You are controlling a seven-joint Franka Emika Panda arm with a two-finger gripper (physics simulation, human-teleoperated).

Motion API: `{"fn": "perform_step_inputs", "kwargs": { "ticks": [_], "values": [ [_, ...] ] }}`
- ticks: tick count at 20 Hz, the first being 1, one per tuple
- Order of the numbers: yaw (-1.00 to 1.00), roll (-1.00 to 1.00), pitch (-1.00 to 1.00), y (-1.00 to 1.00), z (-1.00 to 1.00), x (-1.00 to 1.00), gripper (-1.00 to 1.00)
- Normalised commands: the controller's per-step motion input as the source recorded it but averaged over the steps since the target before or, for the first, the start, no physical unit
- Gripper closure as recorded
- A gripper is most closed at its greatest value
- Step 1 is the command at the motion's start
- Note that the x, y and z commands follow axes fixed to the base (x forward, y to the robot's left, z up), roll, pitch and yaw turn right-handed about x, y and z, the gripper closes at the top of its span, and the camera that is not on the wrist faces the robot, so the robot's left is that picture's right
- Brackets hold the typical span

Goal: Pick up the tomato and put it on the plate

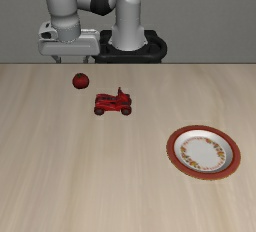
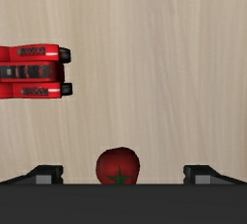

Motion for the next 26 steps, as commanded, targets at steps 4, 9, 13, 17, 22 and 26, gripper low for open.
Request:
{"fn": "perform_step_inputs", "kwargs": {
  "ticks": [4, 9, 13, 17, 22, 26],
  "values": [
    [0.00, 0.00, 0.00, 0.00, -0.75, -0.25, -1.00],
    [0.00, 0.00, 0.00, 0.00, -0.80, -0.20, -1.00],
    [0.00, 0.00, 0.00, 0.00, -0.50, -0.50, -1.00],
    [0.00, 0.00, 0.00, 0.00, 0.00, -1.00, -1.00],
    [0.00, 0.00, 0.00, 0.00, 0.00, -0.40, 1.00],
    [0.00, 0.00, 0.00, 0.00, 0.00, 0.00, 1.00]
  ]
}}
